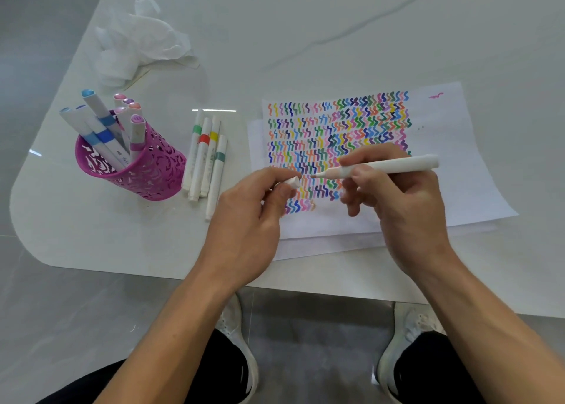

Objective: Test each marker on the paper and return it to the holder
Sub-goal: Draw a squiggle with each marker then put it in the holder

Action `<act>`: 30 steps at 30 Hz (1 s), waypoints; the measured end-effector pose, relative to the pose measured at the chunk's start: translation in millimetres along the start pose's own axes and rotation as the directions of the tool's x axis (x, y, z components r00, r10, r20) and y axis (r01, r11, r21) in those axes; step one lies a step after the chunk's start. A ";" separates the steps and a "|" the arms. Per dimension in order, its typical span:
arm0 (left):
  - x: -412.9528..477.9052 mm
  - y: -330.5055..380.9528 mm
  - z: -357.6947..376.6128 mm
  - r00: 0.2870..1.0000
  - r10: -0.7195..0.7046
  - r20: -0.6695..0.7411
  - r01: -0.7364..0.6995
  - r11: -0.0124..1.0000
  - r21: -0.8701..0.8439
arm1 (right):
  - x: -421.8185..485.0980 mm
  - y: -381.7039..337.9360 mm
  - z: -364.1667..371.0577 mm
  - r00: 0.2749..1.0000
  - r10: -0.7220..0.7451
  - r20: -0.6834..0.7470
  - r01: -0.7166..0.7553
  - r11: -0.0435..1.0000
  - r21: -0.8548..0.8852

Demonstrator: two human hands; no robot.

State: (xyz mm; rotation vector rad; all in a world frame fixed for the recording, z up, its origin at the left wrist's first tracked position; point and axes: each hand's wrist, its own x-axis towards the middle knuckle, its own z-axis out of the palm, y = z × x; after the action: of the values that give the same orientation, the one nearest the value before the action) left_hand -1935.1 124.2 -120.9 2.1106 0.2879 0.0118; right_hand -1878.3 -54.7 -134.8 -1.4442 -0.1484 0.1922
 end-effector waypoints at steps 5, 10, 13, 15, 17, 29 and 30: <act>-0.3 2.2 -1.3 0.999 0.017 0.041 -0.017 1.000 -0.012 | 0.3 -0.1 -0.2 1.000 0.008 0.010 -0.008 1.000 -0.026; -2.0 3.6 -0.9 0.995 0.038 0.090 -0.039 0.999 0.011 | -0.8 1.3 0.8 0.999 0.020 0.032 -0.018 0.998 -0.067; -2.3 4.4 -0.8 0.994 0.040 0.101 -0.041 0.999 0.003 | -0.4 1.2 0.7 0.999 0.030 0.037 -0.028 0.997 -0.077; -2.0 5.0 -0.6 0.994 0.035 0.102 -0.035 0.999 0.004 | 0.2 0.8 -0.3 0.998 0.035 0.045 -0.031 0.996 -0.089; -1.9 5.3 -0.4 0.994 0.033 0.102 -0.034 0.999 0.004 | 0.2 1.0 -0.9 0.997 0.036 0.061 -0.030 0.995 -0.098; -2.2 5.6 0.7 0.992 0.033 0.125 -0.043 0.996 0.083 | -0.9 2.8 0.1 0.997 0.042 0.065 -0.035 0.994 -0.107; -2.7 6.4 1.2 0.990 0.034 0.136 -0.047 0.995 0.090 | -1.6 3.7 0.7 0.996 0.047 0.074 -0.038 0.992 -0.117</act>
State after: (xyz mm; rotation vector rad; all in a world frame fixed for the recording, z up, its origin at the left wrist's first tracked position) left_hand -1936.4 119.4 -115.8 2.1974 0.1681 -0.1209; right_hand -1880.1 -53.9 -138.4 -1.5571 -0.1940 0.2778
